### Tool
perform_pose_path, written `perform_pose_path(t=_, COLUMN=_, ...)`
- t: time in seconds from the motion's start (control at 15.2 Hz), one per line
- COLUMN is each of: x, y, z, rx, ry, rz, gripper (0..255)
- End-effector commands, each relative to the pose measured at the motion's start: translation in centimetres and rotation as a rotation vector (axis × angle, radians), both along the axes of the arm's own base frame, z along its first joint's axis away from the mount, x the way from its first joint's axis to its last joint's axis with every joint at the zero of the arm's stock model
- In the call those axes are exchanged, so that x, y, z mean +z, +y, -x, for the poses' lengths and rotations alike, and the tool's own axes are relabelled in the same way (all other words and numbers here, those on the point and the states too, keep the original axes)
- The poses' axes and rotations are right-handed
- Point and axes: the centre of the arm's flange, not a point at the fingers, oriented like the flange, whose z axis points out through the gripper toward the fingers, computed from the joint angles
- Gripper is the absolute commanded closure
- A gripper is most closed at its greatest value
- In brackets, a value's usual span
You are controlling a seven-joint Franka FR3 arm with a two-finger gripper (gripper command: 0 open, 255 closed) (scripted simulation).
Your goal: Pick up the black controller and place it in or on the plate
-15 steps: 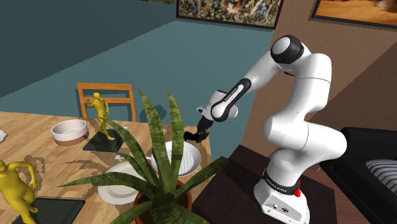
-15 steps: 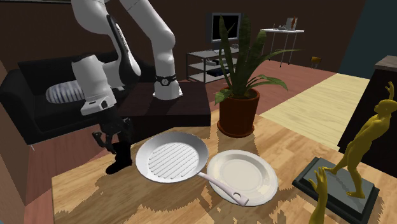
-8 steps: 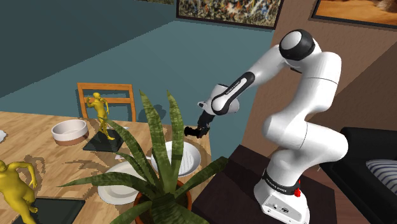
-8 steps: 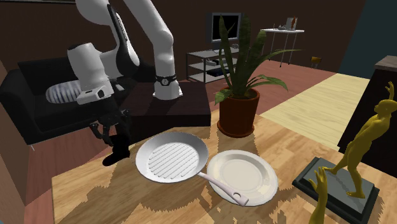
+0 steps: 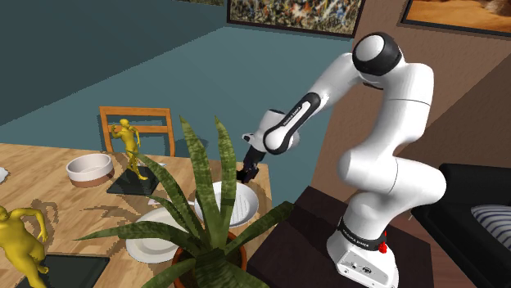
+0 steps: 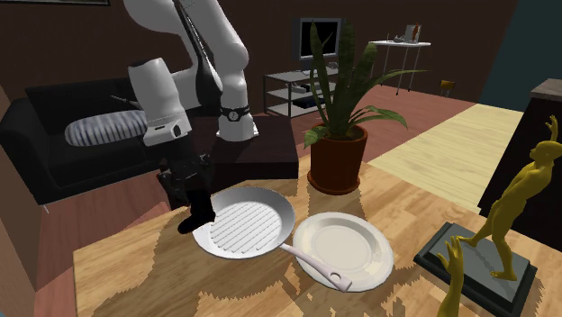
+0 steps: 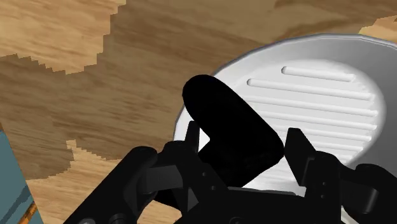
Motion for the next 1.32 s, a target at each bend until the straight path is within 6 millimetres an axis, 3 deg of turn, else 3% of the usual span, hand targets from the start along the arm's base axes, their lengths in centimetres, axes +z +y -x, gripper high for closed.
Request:
perform_pose_path(t=0.0, x=0.1, y=2.6, z=-0.4, rx=-0.002, ry=0.0, rz=0.0, gripper=255)
perform_pose_path(t=1.25, x=0.4, y=27.5, z=-3.7, rx=-0.002, ry=0.0, rz=0.0, gripper=255)
